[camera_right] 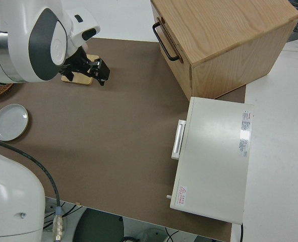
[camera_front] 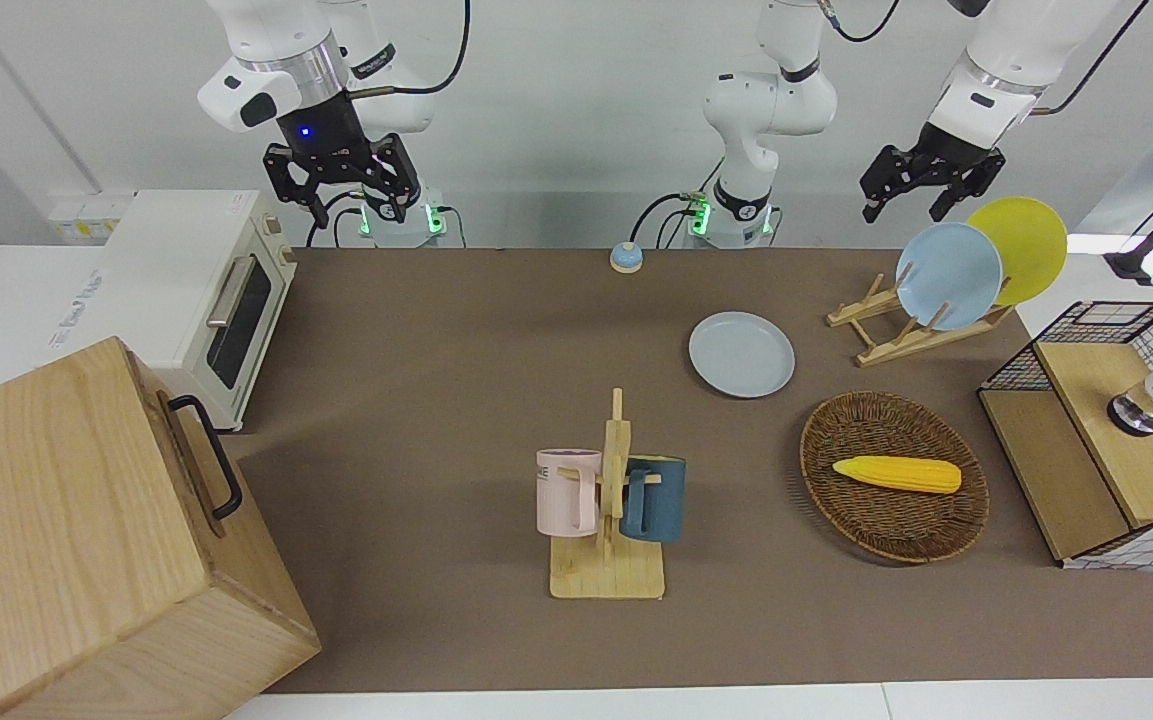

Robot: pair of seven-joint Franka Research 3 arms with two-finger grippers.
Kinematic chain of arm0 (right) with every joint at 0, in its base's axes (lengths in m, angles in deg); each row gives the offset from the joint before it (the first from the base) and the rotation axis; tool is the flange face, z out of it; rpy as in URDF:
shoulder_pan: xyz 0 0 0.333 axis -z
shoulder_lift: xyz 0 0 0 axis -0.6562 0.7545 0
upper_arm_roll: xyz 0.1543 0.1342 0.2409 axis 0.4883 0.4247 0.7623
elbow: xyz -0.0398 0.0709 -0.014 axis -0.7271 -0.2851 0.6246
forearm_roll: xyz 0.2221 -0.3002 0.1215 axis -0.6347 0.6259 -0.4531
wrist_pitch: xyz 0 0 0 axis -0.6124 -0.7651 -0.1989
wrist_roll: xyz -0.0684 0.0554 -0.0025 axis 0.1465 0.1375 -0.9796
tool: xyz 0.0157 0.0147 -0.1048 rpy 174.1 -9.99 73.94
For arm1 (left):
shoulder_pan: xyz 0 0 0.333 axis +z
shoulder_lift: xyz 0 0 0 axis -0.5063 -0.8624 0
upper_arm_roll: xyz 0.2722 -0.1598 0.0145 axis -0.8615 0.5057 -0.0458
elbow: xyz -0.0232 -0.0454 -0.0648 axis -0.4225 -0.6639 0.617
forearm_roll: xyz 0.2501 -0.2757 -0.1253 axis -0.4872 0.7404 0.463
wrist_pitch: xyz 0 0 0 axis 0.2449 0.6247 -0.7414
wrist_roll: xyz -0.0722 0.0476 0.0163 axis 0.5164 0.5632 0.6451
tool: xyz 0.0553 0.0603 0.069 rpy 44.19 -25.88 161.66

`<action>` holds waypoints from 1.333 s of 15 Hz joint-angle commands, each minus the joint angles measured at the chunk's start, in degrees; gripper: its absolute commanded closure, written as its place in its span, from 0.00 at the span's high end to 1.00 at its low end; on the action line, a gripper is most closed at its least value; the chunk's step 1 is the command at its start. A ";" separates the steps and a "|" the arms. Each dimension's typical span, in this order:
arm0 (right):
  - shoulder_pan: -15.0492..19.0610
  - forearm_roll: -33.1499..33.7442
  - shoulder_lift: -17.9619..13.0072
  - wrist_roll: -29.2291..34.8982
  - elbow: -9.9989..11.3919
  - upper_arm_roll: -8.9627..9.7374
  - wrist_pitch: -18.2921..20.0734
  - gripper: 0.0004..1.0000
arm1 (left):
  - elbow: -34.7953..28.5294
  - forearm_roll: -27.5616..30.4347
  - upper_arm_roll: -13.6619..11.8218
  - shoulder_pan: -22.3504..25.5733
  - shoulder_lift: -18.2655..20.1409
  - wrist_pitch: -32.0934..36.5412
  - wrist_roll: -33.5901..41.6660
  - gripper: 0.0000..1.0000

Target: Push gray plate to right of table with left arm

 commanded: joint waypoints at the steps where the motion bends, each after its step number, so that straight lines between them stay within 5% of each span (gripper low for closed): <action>1: 0.37 -0.92 0.36 0.12 -0.83 0.15 0.31 1.00 | -0.06 -1.47 -0.23 -0.60 0.27 0.63 0.05 0.99; 20: 0.37 -0.92 0.36 0.12 -0.83 0.15 0.31 0.99 | -6.57 -1.30 -0.58 -0.16 3.87 -4.46 -0.82 0.99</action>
